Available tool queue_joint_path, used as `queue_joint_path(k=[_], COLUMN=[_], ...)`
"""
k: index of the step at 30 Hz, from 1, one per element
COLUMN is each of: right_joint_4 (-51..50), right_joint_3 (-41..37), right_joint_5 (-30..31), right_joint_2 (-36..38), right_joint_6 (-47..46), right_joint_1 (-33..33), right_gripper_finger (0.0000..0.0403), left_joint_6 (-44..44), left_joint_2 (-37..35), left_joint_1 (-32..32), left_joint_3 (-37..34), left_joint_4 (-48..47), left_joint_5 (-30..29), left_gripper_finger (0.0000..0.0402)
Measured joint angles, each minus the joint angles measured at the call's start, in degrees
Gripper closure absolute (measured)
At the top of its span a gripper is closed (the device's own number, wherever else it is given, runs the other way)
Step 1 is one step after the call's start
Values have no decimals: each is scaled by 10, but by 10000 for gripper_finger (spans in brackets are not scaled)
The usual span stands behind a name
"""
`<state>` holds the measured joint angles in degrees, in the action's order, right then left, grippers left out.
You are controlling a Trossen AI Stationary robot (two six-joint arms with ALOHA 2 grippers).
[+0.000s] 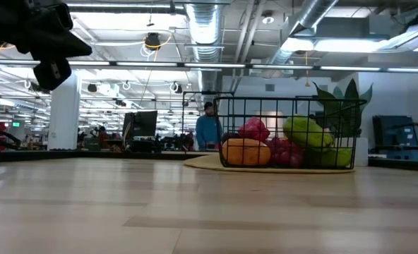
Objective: Build produce basket
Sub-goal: Put the orange pumpkin into the wire basket
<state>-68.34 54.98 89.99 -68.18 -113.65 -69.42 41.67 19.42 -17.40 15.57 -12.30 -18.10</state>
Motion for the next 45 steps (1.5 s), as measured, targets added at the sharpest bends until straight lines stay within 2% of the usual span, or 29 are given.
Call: queue_joint_path(k=[4,11,15,20,23,27,31,35,38,40,43,45], right_joint_4=[-28,-216,-209,-209,-208,-176,-100,18,150,267,462,555], right_joint_3=[3,59,99,134,136,135,135,135,135,135,135,135], right_joint_5=[0,0,0,2,2,0,-35,-70,-106,-141,-232,-298], right_joint_2=[1,55,124,184,199,202,190,168,154,144,127,112], right_joint_6=[0,-13,139,257,266,214,233,335,479,608,810,905], right_joint_1=[7,-4,-33,-90,-127,-156,-145,-102,-64,-40,4,37], right_gripper_finger=[403,403,403,403,403,403,403,403,403,403,403,403], left_joint_6=[-1,-5,-5,-5,-5,-5,-5,-4,-5,-5,-5,-7], left_joint_2=[1,1,1,1,1,1,1,1,1,1,1,1], left_joint_1=[25,62,75,85,90,93,93,93,93,93,93,93], left_joint_3=[0,0,0,0,0,0,0,0,0,0,0,0], left_joint_4=[-2,-2,-3,-3,-3,-3,-4,-5,-5,-5,-5,-5], left_joint_5=[26,45,49,52,52,52,49,51,56,59,59,62], left_gripper_finger=[402,401,402,401,401,401,401,401,401,402,401,402])
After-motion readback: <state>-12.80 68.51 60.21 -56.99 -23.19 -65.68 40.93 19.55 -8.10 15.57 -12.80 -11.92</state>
